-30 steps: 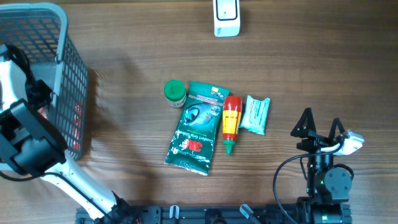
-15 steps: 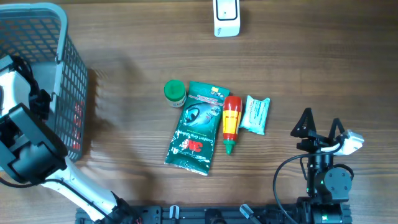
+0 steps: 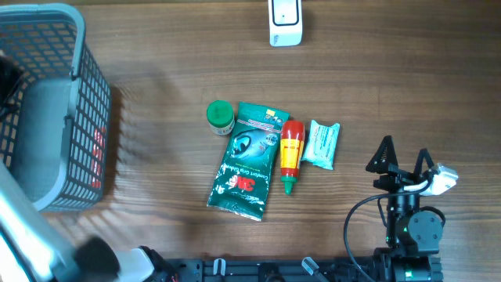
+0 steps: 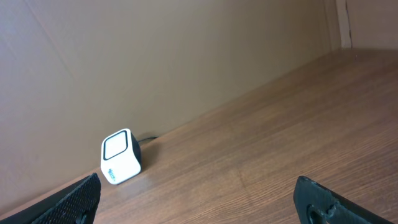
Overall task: Scan the item barcode
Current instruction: 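Grasp the orange tissue pack in the basket with the left gripper, then carry the tissue pack right and drop it near the right gripper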
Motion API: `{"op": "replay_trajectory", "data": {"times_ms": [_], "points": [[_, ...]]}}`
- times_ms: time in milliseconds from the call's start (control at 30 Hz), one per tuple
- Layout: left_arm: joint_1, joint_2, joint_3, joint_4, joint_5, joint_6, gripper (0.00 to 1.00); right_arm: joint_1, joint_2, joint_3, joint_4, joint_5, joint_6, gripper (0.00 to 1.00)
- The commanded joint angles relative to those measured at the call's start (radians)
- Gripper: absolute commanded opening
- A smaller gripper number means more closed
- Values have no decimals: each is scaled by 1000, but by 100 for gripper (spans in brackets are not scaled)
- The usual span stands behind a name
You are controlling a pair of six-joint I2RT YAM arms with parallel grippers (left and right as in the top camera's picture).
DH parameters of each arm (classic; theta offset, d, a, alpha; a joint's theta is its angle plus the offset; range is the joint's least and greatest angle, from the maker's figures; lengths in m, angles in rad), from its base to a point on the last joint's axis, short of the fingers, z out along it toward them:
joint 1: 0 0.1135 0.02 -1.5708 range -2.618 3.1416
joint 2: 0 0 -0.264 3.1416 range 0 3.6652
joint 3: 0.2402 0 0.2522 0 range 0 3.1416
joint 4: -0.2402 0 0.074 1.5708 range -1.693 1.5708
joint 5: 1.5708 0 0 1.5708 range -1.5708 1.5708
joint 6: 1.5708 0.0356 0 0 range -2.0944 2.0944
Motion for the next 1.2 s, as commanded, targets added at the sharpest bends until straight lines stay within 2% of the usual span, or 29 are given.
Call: {"op": "replay_trajectory", "data": {"times_ms": [0, 100, 233, 333, 500, 700, 967, 1067, 1167], "points": [[-149, -164, 6, 14, 291, -76, 4, 4, -6, -1, 2, 14, 0, 99], [-356, -231, 6, 19, 259, -77, 4, 4, -6, -1, 2, 14, 0, 100], [-620, -225, 6, 40, 200, -77, 4, 4, -6, -1, 2, 14, 0, 100], [-851, -151, 6, 109, 138, -77, 4, 4, -6, -1, 2, 14, 0, 100], [-1084, 21, 6, 257, 117, -77, 4, 4, -6, -1, 2, 14, 0, 100], [-1266, 302, 6, 426, 116, -76, 6, 4, -6, -1, 2, 14, 0, 100], [-1379, 640, 6, 573, 98, -77, 8, 4, -6, -1, 2, 14, 0, 100], [-1415, 708, 6, 584, 93, -77, 13, 4, -6, -1, 2, 14, 0, 100], [-1453, 756, 6, 591, 45, -77, 21, 4, -6, -1, 2, 14, 0, 100]]}}
